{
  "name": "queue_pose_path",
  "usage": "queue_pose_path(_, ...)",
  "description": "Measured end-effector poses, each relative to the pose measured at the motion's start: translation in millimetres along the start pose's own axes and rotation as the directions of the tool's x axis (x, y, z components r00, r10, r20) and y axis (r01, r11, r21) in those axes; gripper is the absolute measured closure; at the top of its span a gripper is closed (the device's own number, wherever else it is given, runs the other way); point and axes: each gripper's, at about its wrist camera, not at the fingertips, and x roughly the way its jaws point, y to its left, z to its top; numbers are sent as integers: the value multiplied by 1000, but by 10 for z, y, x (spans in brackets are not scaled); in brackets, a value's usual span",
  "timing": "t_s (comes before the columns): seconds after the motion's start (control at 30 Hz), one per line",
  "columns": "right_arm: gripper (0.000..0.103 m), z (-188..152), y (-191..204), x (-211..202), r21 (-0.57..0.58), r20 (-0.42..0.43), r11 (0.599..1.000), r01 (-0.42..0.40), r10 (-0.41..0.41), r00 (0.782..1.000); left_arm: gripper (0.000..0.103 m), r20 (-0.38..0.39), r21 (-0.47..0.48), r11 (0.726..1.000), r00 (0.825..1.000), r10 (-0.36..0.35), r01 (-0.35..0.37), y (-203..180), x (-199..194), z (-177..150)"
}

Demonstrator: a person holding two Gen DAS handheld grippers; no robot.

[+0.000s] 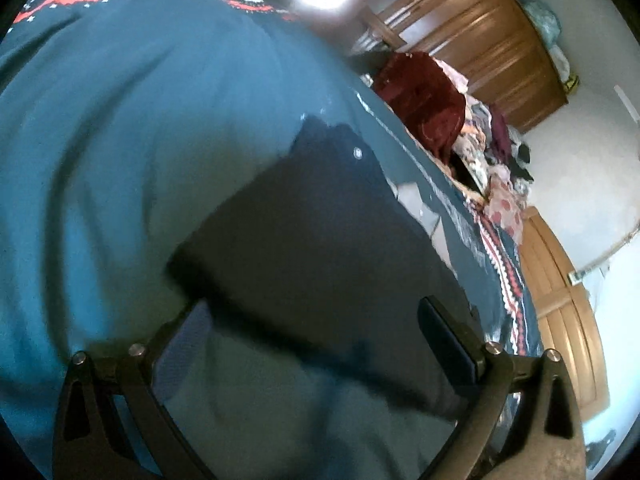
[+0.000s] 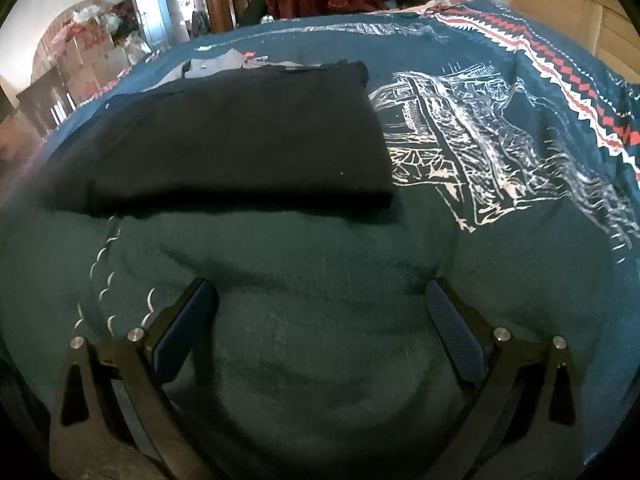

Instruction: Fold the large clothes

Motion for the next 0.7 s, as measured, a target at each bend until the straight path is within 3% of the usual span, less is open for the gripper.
queue_pose_path(0.1, 6, 146, 131, -239, -51, -15, 998, -37, 37, 999, 14, 23, -25, 1000, 1000, 2, -1, 55, 112, 151)
queue_pose_path(0.17, 6, 281, 289, -403, -99, -2, 993, -61, 61, 998, 54, 25, -28, 999, 999, -22, 22, 56, 155, 199)
queue_pose_path(0.2, 6, 425, 435, -491, -135, 7, 987, -83, 85, 996, 68, 23, -7, 999, 998, -52, 52, 21, 164, 206)
queue_pose_path(0.23, 6, 540, 544, -515, -157, 10, 982, -101, 104, 994, 93, 22, 38, 998, 999, -48, 47, -61, 168, 205)
queue_pose_path(0.3, 5, 899, 853, -475, -191, 8, 965, -181, 186, 983, 93, 45, 147, 989, 999, -18, 12, -279, 144, 170)
queue_pose_path(0.4, 5, 1485, 1441, -219, -237, -22, 913, -333, 338, 941, 93, 70, 308, 951, 998, -8, -14, -669, 87, 58)
queue_pose_path(0.47, 5, 1809, 1839, 19, -238, -84, 865, -442, 435, 896, 93, 83, 410, 912, 996, -19, -17, -941, 33, -59)
queue_pose_path(0.53, 5, 2129, 2331, 397, -211, -189, 806, -552, 521, 833, 93, 85, 485, 875, 996, -33, -12, -1157, 20, -147)
queue_pose_path(0.6, 5, 2301, 2768, 765, -213, -281, 788, -577, 516, 809, 93, 83, 545, 838, 996, -36, -16, -1305, 44, -222)
queue_pose_path(0.63, 5, 2382, 3059, 1056, -220, -373, 776, -592, 494, 786, 93, 78, 553, 833, 996, -38, -12, -1328, 48, -235)
queue_pose_path(0.67, 6, 2399, 3208, 1214, -229, -423, 783, -578, 455, 784, 93, 69, 551, 834, 997, -44, -1, -1322, 68, -235)
queue_pose_path(0.7, 7, 2411, 3398, 1395, -260, -465, 805, -533, 380, 800, 93, 64, 544, 839, 997, -45, 3, -1304, 86, -230)
